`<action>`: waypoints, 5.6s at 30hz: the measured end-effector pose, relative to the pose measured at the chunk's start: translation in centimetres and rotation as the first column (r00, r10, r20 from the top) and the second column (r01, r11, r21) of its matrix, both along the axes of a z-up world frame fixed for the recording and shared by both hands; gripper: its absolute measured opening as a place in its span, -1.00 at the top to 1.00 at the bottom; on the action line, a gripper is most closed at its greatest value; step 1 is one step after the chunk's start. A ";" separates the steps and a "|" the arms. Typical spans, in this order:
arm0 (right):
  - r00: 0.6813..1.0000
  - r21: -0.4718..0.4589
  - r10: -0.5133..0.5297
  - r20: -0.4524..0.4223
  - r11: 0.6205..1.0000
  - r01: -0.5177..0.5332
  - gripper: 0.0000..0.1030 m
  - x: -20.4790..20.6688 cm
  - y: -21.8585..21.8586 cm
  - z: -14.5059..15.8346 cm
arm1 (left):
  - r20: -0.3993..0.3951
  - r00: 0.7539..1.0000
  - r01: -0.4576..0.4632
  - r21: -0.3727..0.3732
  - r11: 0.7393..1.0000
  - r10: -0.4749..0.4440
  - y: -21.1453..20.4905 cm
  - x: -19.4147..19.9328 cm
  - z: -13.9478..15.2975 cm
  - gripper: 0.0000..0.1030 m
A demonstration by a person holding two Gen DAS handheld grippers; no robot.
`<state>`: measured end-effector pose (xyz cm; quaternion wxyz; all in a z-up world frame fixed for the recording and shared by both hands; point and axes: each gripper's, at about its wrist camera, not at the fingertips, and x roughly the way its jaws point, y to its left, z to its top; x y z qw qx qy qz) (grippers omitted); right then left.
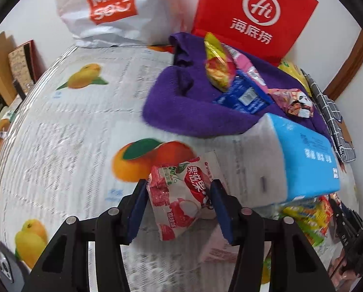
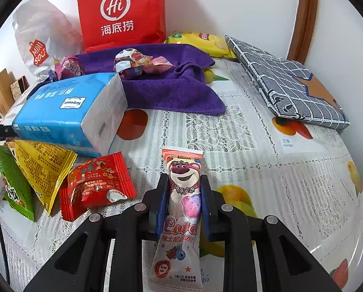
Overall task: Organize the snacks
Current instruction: 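Grasp the pink strawberry candy bag with the left tool while the right tool holds the Lotso bar, then carry the Lotso bar with the right tool while the left tool carries the strawberry bag over the towel, then open the right tool to drop the Lotso bar while the left tool releases the strawberry bag onto the towel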
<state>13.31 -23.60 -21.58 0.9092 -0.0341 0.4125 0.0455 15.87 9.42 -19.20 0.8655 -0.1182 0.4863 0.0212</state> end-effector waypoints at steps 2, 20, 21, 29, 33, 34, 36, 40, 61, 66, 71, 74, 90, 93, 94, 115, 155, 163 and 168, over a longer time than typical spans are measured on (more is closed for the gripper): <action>1.000 0.001 0.002 -0.001 1.000 -0.002 0.54 0.0 0.0 0.0 | 0.005 1.000 -0.003 -0.014 1.000 0.003 0.2 -0.3 -0.3 -0.03; 1.000 -0.006 -0.002 0.000 1.000 0.002 0.47 0.0 0.2 -0.1 | 0.159 0.986 0.024 0.118 0.993 -0.043 -1.9 -2.2 -0.9 0.23; 1.000 -0.003 -0.002 0.000 1.000 0.002 0.47 0.0 0.2 -0.1 | 0.163 0.986 0.022 0.105 0.994 -0.039 -1.6 -2.3 -0.8 0.23; 1.000 0.003 -0.005 -0.001 1.000 0.005 0.45 0.0 0.1 -0.2 | 0.163 0.986 0.015 0.098 0.995 -0.031 -1.8 -2.2 -0.8 0.23; 1.000 0.004 -0.004 -0.001 1.000 0.004 0.44 0.1 0.1 -0.2 | 0.149 0.988 0.024 0.144 0.989 -0.046 -2.5 -2.0 -0.9 0.19; 1.000 0.005 -0.004 -0.001 1.000 0.004 0.44 0.1 0.0 -0.2 | 0.144 0.988 0.026 0.161 0.987 -0.050 -2.8 -2.0 -0.9 0.18; 1.000 0.006 -0.004 -0.001 1.000 0.004 0.44 0.1 0.0 -0.2 | 0.141 0.989 0.027 0.172 0.985 -0.052 -2.9 -2.0 -0.8 0.18; 1.000 0.008 -0.004 -0.001 1.000 0.004 0.44 0.1 0.0 -0.2 | 0.153 0.988 0.015 0.139 0.990 -0.036 -2.2 -2.2 -0.7 0.31; 0.989 0.063 0.014 0.146 0.998 -0.023 0.57 -0.3 0.7 7.2 | 0.270 0.959 0.060 0.096 0.994 -0.084 -2.4 -3.7 8.9 0.53; 0.981 0.077 0.026 0.192 0.996 -0.042 0.57 2.6 2.2 12.8 | 0.291 0.952 0.073 0.075 0.995 -0.092 -4.0 -0.9 12.0 0.53; 0.972 0.109 0.068 0.227 0.990 -0.094 0.57 7.0 4.2 17.0 | 0.314 0.945 0.077 0.074 0.994 -0.096 -5.0 1.7 14.4 0.53; 0.968 0.096 0.080 0.239 0.990 -0.106 0.57 9.4 5.3 18.3 | 0.323 0.942 0.068 0.089 0.994 -0.093 -5.3 3.6 15.5 0.53; 0.990 0.099 0.067 0.124 0.992 -0.079 0.57 20.2 5.3 14.2 | 0.280 0.957 0.063 0.057 0.996 -0.077 -5.6 14.8 15.7 0.52; 0.994 0.049 0.069 0.086 0.996 -0.073 0.57 21.0 4.7 12.5 | 0.234 0.970 0.045 0.071 0.997 -0.060 -5.3 15.8 13.9 0.52; 0.996 0.042 0.066 0.066 0.997 -0.069 0.57 21.4 4.5 12.1 | 0.218 0.973 0.055 0.078 0.995 -0.070 -5.2 16.1 13.6 0.52; 0.973 0.013 0.069 -0.218 0.998 -0.068 0.53 25.4 4.0 4.7 | 0.154 0.988 0.014 0.007 1.000 -0.014 -2.5 16.7 12.5 0.53; 0.994 0.054 0.088 -0.059 0.995 -0.085 0.25 22.1 4.2 10.6 | -0.086 0.992 0.095 0.038 0.995 -0.091 -6.2 18.8 7.6 0.35; 0.993 0.034 0.121 -0.006 0.992 -0.121 0.19 20.3 5.7 12.5 | -0.027 0.993 0.112 0.023 0.993 -0.111 -6.3 17.7 9.6 0.14; 0.990 0.006 0.130 0.050 0.991 -0.130 0.15 18.6 6.5 14.4 | 0.020 0.992 0.123 -0.009 0.992 -0.123 -6.0 16.8 11.2 0.10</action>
